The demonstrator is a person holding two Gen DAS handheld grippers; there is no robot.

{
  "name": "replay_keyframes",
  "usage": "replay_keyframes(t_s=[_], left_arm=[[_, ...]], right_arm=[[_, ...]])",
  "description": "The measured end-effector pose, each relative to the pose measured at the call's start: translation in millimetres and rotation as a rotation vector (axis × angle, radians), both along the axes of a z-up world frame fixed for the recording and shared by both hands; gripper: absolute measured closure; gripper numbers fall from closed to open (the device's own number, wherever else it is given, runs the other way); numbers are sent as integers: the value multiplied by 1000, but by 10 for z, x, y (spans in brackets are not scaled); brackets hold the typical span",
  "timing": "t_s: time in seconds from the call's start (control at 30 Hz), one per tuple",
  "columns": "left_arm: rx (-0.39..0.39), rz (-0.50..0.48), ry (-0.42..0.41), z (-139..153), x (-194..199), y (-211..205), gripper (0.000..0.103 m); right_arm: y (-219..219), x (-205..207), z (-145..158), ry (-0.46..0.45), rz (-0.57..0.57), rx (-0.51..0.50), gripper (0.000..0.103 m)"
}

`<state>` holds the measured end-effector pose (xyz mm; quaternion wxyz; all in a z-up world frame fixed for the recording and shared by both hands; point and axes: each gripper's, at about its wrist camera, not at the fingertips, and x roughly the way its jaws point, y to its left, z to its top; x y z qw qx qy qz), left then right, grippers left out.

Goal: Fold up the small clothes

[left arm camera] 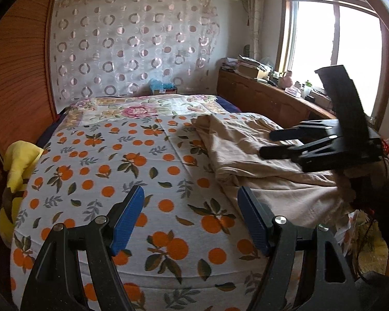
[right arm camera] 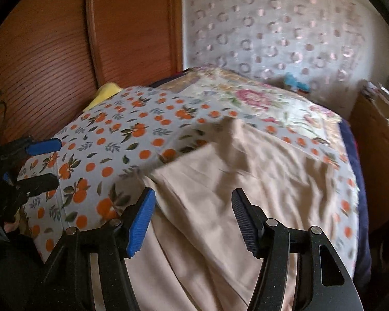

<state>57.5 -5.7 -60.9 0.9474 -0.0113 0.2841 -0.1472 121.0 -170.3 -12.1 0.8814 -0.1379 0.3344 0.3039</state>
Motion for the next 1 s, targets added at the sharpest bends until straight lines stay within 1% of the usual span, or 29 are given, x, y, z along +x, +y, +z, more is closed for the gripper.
replay_keyframes(t_s=[0.2, 0.3, 0.4, 0.5, 0.53, 0.57, 0.6, 0.63, 0.67, 0.7, 0.73, 0.8, 0.93, 1.0], left_arm=[[-5, 18, 4, -24, -3, 93, 28], [-7, 18, 8, -37, 4, 94, 28], [-9, 14, 13, -56, 14, 88, 28], [-7, 7, 16, -74, 11, 61, 28], [-6, 4, 17, -78, 5, 51, 28], [-5, 2, 19, -83, 6, 43, 28], [-4, 0, 20, -87, 8, 39, 28], [-4, -2, 20, -86, 7, 31, 28], [-4, -3, 20, -88, 3, 23, 28], [-3, -4, 21, -90, 3, 19, 28], [-2, -6, 22, -93, 1, 15, 28], [0, -8, 23, -93, 2, 6, 28], [0, -14, 26, -98, 7, -15, 28], [1, -17, 26, -102, 8, -26, 28]], right_arm=[[442, 256, -266, 79, 83, -52, 40], [598, 284, -360, 96, 117, -93, 40], [699, 335, -441, 93, 121, -145, 40], [702, 418, -499, 107, 109, -141, 40], [690, 442, -506, 112, 107, -130, 44], [666, 472, -509, 120, 101, -117, 51], [637, 504, -506, 126, 90, -104, 55], [625, 522, -503, 132, 83, -89, 66], [601, 550, -495, 138, 82, -75, 86], [582, 570, -479, 125, 75, -73, 94], [575, 557, -452, 108, 71, -76, 94], [519, 568, -376, 107, 81, -38, 95], [276, 646, -46, 17, 42, 20, 95], [172, 741, 47, -30, 8, -33, 95]])
